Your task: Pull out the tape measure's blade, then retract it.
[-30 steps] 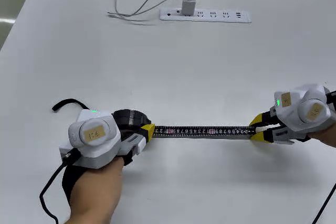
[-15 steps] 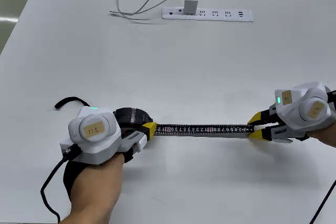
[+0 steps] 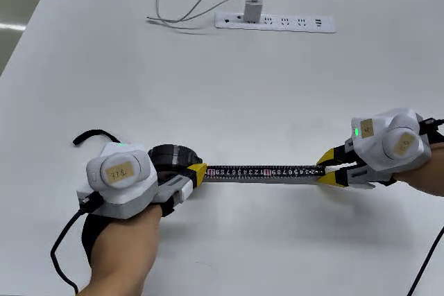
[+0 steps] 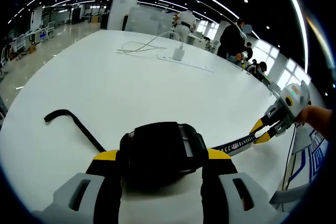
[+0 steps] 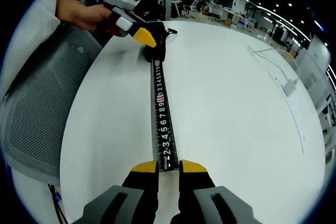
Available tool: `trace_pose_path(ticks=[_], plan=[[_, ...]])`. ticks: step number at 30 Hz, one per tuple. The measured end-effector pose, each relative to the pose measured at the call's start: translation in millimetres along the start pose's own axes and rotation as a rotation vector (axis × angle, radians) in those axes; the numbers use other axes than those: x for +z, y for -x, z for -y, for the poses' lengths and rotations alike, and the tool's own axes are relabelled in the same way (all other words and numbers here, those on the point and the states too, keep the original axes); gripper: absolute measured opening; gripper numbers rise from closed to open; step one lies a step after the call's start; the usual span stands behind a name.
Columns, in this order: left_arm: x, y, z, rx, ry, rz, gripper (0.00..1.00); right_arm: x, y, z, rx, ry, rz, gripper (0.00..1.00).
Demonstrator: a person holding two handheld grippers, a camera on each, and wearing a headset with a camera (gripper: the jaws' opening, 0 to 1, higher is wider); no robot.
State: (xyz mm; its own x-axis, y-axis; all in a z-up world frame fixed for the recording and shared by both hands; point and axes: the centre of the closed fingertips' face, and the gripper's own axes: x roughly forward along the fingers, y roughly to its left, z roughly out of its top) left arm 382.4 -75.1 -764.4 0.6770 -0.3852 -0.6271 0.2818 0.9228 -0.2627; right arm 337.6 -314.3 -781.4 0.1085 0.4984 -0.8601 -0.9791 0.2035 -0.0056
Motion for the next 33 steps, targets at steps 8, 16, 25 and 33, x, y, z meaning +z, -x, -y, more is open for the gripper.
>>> trace_pose_path(ticks=[8,16,25,33], plan=[[-0.1,0.2,0.6,-0.005,0.004,0.001,0.57,10.8,-8.4,0.8,0.012,-0.002,0.017,0.10],[0.2,0.3,0.7,-0.011,0.010,0.003,0.57,19.5,-13.9,1.4,0.020,-0.007,0.037,0.10],[0.3,0.2,0.1,-0.014,0.021,0.006,0.57,30.9,-19.5,0.7,0.023,-0.011,0.056,0.10],[0.3,0.2,-0.2,-0.017,0.017,0.008,0.57,39.7,-26.3,-1.9,0.032,-0.013,0.073,0.10]])
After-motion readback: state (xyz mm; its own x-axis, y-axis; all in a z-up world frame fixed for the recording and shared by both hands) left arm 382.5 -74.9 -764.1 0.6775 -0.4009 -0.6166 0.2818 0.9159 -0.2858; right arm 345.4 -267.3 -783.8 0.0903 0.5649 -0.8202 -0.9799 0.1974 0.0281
